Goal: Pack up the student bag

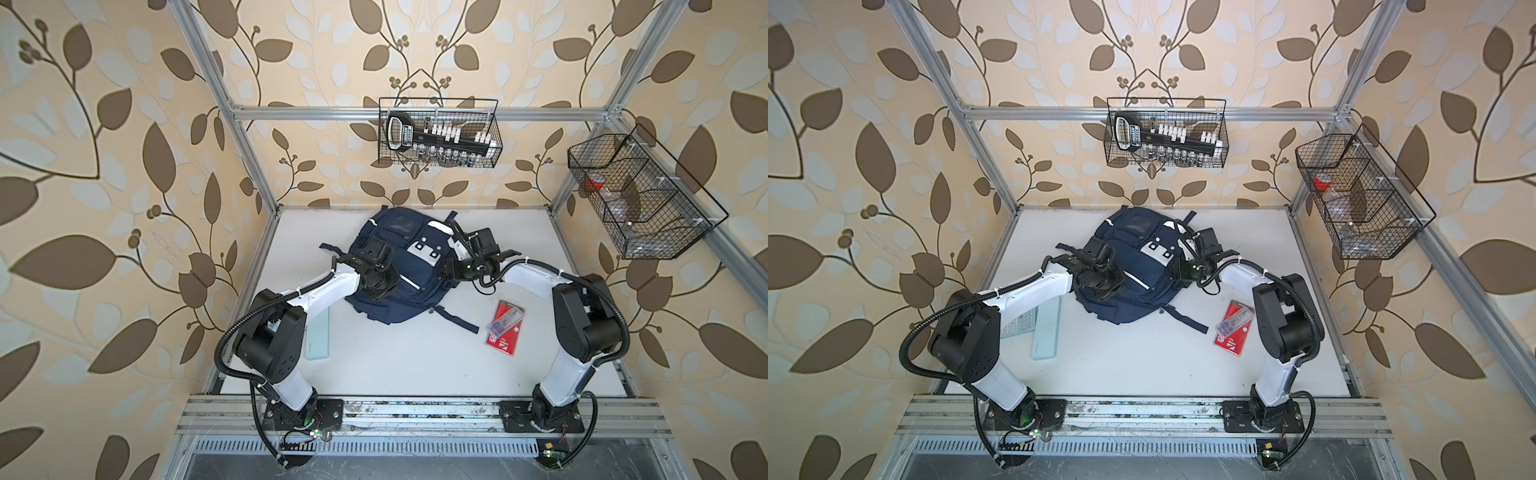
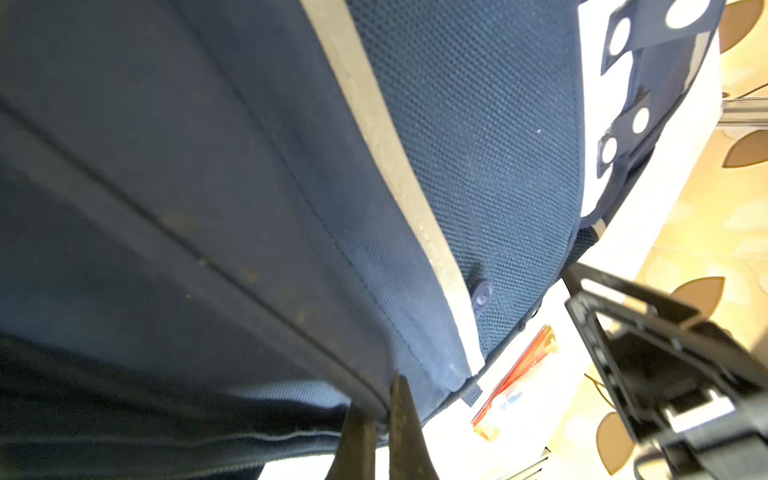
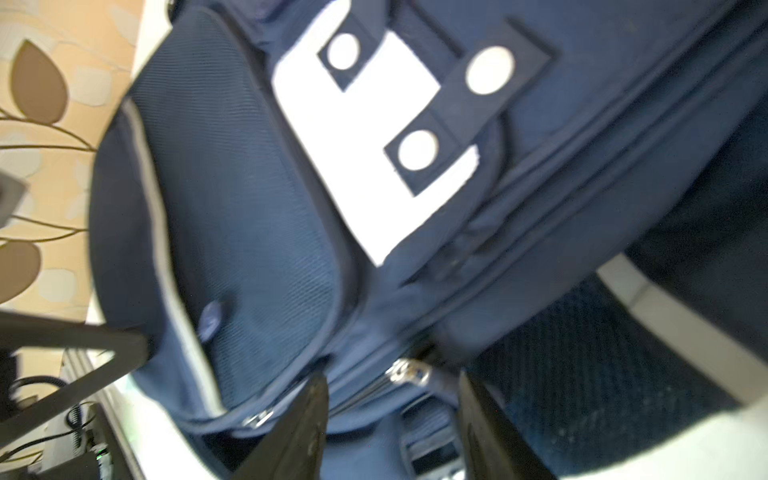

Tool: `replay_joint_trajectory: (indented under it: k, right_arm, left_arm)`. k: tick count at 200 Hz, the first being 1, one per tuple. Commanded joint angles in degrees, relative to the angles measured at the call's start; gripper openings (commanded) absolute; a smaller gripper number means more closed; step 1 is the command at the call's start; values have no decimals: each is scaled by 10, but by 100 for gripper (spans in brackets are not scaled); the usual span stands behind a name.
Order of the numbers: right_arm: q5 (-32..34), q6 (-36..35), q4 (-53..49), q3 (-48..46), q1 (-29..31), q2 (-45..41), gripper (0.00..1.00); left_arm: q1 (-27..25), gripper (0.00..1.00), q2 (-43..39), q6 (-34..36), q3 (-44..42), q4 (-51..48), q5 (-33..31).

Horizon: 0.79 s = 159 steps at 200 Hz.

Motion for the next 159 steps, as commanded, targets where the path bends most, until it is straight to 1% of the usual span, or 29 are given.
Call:
replay_joint_trajectory:
  k: [1, 14, 33, 61, 76, 87, 97, 135, 159]
  right_arm:
    - [4, -19, -3, 10, -17, 17, 51]
    - [2, -19, -1, 6, -27, 18, 51]
    - [-30, -22, -4, 3, -34, 31, 51]
    - [-105, -36, 0, -15, -33, 54, 43]
    - [-127, -37, 13, -29, -33, 55, 42]
    - [-145, -38, 18, -35, -34, 55, 37]
    - [-146, -34, 20, -38, -34, 51, 34]
    - [-156, -10, 52, -75, -34, 24, 34]
    - [-133, -6, 61, -85, -34, 22, 31]
  left_arm:
    - [-6, 0, -33, 15, -1, 16, 3]
    - [-5, 0, -33, 16, -1, 15, 2]
    - [-6, 0, -34, 17, -2, 14, 1]
    - [-5, 0, -32, 13, -5, 19, 3]
    - [-6, 0, -31, 13, -4, 19, 4]
    - [-6, 0, -31, 13, -4, 19, 4]
    - [-6, 0, -31, 14, -4, 18, 2]
    - [-5, 0, -31, 14, -8, 20, -1]
    - [-5, 0, -31, 14, -11, 21, 1]
